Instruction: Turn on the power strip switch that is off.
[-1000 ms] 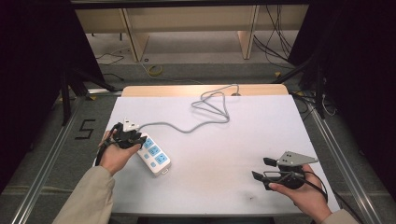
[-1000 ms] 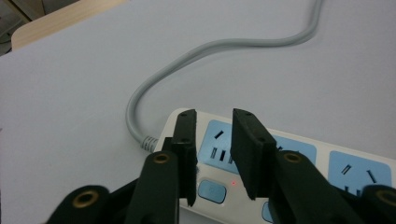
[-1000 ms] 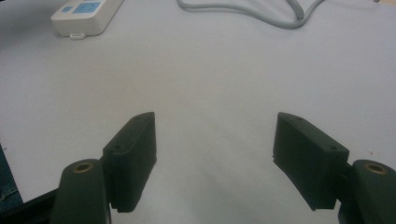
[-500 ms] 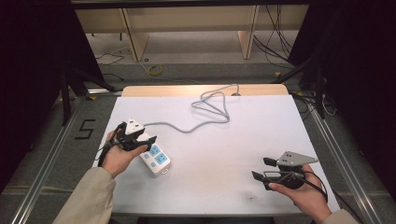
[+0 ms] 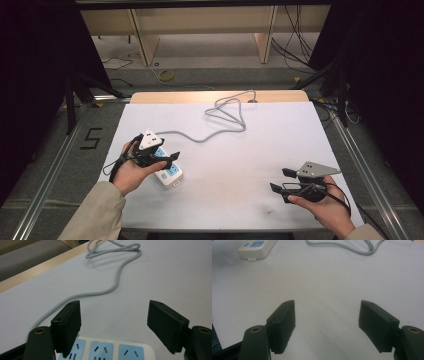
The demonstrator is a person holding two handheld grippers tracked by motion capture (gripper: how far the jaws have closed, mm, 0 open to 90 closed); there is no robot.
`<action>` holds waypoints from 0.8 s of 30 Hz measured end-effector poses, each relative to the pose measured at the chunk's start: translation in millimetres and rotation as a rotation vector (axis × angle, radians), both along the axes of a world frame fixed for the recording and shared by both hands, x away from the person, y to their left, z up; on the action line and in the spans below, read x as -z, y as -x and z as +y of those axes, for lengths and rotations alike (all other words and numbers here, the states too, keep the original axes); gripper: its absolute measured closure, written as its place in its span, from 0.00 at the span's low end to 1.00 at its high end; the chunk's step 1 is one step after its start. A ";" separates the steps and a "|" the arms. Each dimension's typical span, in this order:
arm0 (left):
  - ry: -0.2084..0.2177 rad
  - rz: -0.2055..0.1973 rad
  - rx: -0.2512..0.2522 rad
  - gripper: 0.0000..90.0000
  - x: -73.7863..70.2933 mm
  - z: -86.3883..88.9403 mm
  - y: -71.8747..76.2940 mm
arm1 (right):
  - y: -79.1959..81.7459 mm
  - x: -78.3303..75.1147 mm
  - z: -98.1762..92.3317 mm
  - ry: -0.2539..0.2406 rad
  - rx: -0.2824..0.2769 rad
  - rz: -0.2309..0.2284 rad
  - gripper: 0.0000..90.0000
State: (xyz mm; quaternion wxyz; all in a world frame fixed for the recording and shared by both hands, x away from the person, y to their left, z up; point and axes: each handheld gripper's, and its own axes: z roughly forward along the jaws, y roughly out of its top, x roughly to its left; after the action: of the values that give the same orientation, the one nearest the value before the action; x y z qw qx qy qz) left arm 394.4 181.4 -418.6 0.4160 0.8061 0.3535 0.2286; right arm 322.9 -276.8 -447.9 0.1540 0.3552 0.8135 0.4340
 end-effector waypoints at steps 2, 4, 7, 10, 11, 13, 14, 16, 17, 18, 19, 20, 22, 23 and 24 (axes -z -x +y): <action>-0.003 -0.003 0.010 0.28 -0.3 -1.5 1.0 | 0.0 0.0 0.1 0.000 -0.001 0.000 0.34; -0.004 -0.010 0.025 0.27 -0.2 -5.9 4.0 | 0.0 0.1 0.3 -0.001 -0.001 -0.001 0.34; -0.002 -0.018 0.042 0.26 -0.9 -8.8 6.9 | -0.1 0.2 0.4 -0.001 -0.001 0.000 0.33; -0.001 -0.029 0.054 0.25 -2.0 -10.3 9.3 | -0.5 0.4 0.4 -0.001 -0.001 -0.003 0.33; 0.000 -0.033 0.055 0.25 -2.2 -10.7 10.1 | -0.6 0.4 0.3 -0.001 0.000 -0.003 0.33; -0.002 -0.035 0.063 0.24 -2.3 -11.2 11.6 | -0.6 0.4 0.3 -0.003 0.001 -0.003 0.33; 0.000 -0.039 0.065 0.24 -2.0 -11.6 12.3 | -0.6 0.4 0.2 -0.002 0.000 -0.003 0.33; -0.004 -0.041 0.074 0.23 -1.7 -11.8 13.8 | -0.6 0.4 0.1 -0.001 0.000 -0.004 0.33; -0.002 -0.043 0.076 0.23 -1.4 -12.3 14.6 | -0.6 0.5 0.1 -0.001 0.000 -0.004 0.33; -0.004 -0.045 0.079 0.22 -1.2 -12.4 15.4 | -0.7 0.6 0.1 -0.001 0.000 -0.004 0.33; -0.003 -0.046 0.080 0.22 -0.9 -12.4 16.1 | -0.8 0.7 0.1 0.000 0.000 -0.005 0.33; -0.006 -0.047 0.084 0.22 -0.9 -11.9 16.7 | -0.8 0.7 0.3 -0.001 0.001 -0.005 0.33; -0.009 -0.047 0.086 0.22 -0.2 -10.8 17.9 | -1.0 0.9 0.2 0.001 -0.002 -0.002 0.33; -0.007 -0.049 0.084 0.22 0.3 -10.2 18.5 | -1.0 0.9 0.2 0.003 -0.003 0.000 0.33; -0.009 -0.050 0.085 0.21 0.6 -9.3 19.1 | -1.1 1.0 0.2 0.003 -0.003 -0.001 0.33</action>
State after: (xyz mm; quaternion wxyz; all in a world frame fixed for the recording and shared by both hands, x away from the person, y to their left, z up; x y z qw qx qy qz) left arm 375.3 172.0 -419.2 0.4301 0.8164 0.3075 0.2323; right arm 324.0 -276.6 -448.9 0.1540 0.3534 0.8147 0.4332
